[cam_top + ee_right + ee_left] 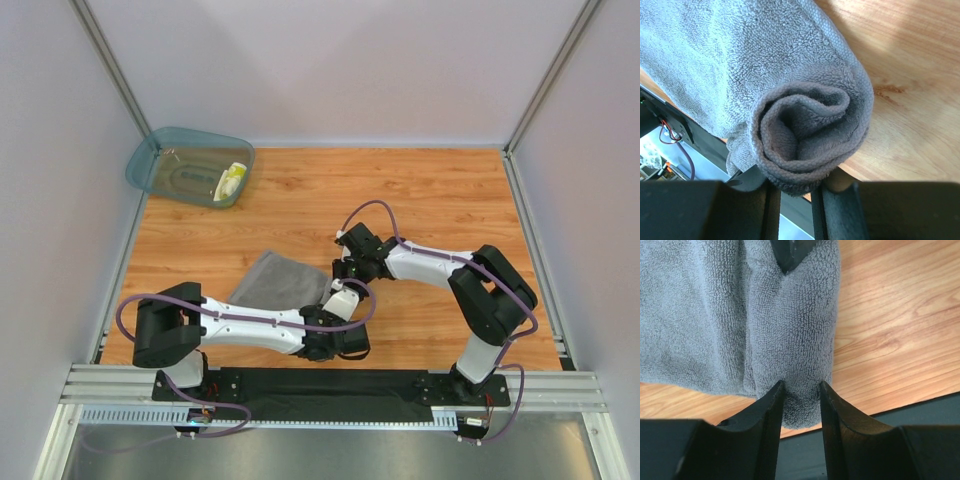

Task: Roll the towels
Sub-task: Roll the towel

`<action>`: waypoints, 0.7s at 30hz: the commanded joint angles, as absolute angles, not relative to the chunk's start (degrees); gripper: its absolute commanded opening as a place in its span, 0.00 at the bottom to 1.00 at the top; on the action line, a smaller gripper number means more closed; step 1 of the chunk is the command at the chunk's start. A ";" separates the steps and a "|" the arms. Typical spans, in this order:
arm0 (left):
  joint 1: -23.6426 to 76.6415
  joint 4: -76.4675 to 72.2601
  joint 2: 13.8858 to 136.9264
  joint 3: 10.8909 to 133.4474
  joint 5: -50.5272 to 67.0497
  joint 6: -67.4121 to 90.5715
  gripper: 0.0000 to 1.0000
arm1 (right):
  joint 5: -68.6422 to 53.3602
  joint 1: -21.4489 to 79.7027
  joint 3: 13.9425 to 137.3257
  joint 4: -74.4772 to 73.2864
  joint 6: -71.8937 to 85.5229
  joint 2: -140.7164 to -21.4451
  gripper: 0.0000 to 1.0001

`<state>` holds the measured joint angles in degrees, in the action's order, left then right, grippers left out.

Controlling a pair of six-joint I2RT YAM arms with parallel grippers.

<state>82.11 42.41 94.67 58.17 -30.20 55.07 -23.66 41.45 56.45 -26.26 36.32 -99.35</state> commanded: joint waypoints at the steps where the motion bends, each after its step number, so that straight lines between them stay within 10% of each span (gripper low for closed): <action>1: 82.35 43.77 94.66 53.44 -26.90 55.12 0.42 | -20.21 41.75 57.91 -31.64 33.58 -101.16 0.23; 21: 82.35 35.34 95.19 45.27 -19.51 53.61 0.60 | -20.30 40.61 61.70 -34.10 30.76 -104.59 0.25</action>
